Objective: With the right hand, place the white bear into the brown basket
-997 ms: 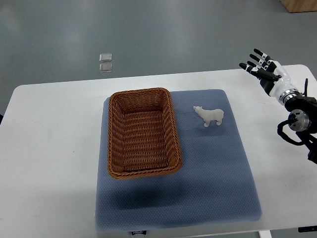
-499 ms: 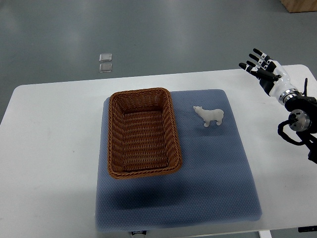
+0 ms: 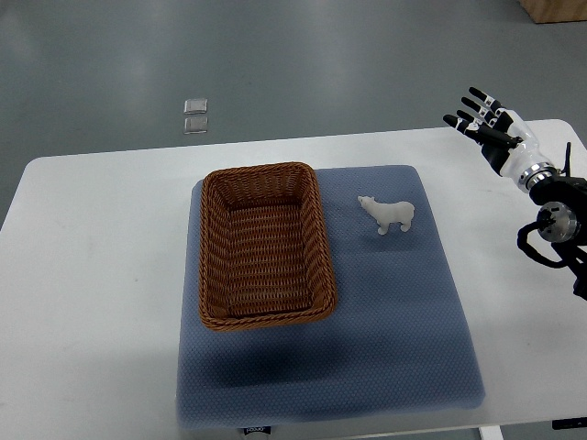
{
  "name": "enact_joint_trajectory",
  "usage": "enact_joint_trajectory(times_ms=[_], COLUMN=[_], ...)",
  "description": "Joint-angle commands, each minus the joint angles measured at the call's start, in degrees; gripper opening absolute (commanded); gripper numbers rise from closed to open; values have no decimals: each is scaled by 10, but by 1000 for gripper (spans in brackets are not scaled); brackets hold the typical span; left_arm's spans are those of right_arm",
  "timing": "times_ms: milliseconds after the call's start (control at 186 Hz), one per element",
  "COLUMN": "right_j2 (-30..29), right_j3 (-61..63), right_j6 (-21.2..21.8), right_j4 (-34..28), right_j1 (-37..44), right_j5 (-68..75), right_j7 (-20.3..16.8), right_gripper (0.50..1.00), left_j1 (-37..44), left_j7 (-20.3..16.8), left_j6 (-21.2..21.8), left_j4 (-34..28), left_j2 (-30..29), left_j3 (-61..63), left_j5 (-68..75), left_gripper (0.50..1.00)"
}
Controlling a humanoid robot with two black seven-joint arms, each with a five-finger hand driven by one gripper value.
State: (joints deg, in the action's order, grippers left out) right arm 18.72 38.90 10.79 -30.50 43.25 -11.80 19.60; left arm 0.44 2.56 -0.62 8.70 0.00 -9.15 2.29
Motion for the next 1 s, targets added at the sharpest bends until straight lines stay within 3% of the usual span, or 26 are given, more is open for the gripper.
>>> enact_joint_trajectory(times_ms=[0,670,992], right_j2=[0,1,33], right_j3=[-1,-7,-13], right_j6=[0,30,85], right_j4=[0,-3,-58], right_j1=[0,0,3], right_j5=[-2,-84,-304], right_j7=[0,10,64], right_gripper=[924,924,921], left_j1=[0,0,0], left_j7=[0,0,0], left_j6=[0,0,0], left_j4=[0,0,0], left_j2=[0,0,0], left_j3=[0,0,0], left_j5=[0,0,0], left_gripper=[1000,1000,1000])
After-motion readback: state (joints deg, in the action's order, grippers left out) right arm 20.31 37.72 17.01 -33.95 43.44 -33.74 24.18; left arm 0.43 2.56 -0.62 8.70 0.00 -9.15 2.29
